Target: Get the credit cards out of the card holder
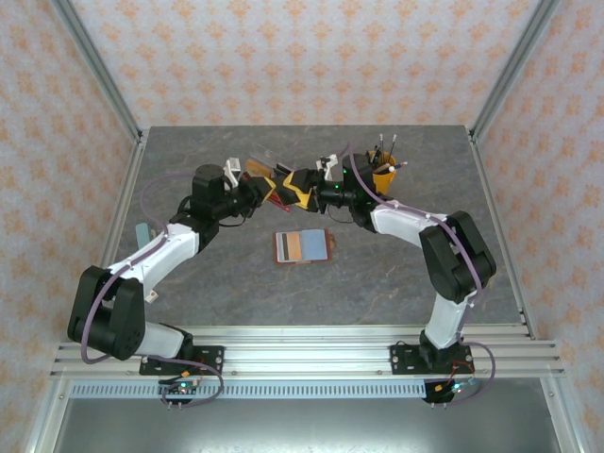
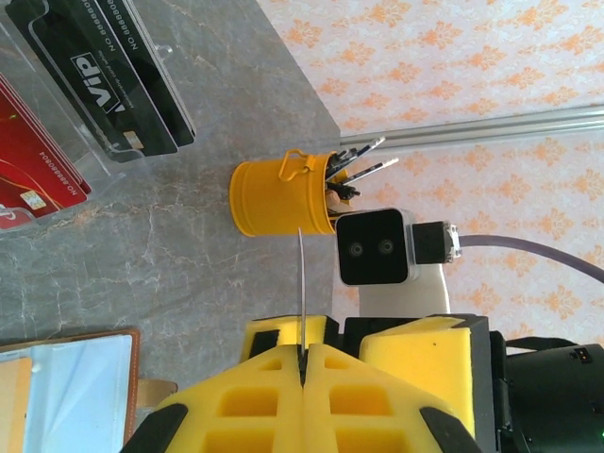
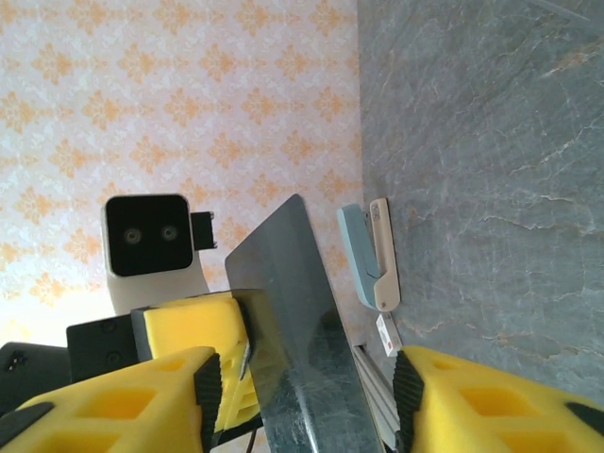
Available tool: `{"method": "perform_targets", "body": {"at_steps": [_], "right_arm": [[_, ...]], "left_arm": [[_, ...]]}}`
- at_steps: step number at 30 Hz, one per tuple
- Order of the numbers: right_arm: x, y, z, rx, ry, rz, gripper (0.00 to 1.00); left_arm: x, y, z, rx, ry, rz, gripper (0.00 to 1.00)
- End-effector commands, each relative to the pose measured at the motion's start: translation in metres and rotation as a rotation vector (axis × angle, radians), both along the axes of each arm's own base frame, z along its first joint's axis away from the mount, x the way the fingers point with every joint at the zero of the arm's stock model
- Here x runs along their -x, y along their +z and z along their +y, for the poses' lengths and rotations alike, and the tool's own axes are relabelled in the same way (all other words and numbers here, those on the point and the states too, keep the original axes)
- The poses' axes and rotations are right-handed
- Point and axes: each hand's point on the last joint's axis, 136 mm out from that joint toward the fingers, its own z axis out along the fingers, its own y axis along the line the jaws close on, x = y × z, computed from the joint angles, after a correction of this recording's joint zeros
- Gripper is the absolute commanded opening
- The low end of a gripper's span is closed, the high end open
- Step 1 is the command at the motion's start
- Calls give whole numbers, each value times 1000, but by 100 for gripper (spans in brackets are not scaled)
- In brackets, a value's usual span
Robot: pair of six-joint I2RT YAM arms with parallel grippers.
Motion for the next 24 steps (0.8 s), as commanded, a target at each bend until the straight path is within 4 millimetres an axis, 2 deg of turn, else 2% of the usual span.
{"method": "perform_targets", "body": {"at_steps": [1, 12, 17, 23, 24], "right_arm": [[2, 14, 2, -44, 9, -36, 47], [9, 8, -5, -36, -15, 1, 36], [7, 7, -7, -27, -37, 5, 20], [4, 7, -7, -2, -41, -15, 7], [4, 6, -8, 4, -40, -22, 5]], "left_arm": [[-2, 6, 3, 19, 6, -17, 0], [-6, -2, 14, -1, 46, 3, 0], [-4, -4, 11, 0, 29, 14, 0], [3, -11, 15, -48, 29, 45, 0], [4, -14, 17, -74, 32, 61, 4]]}}
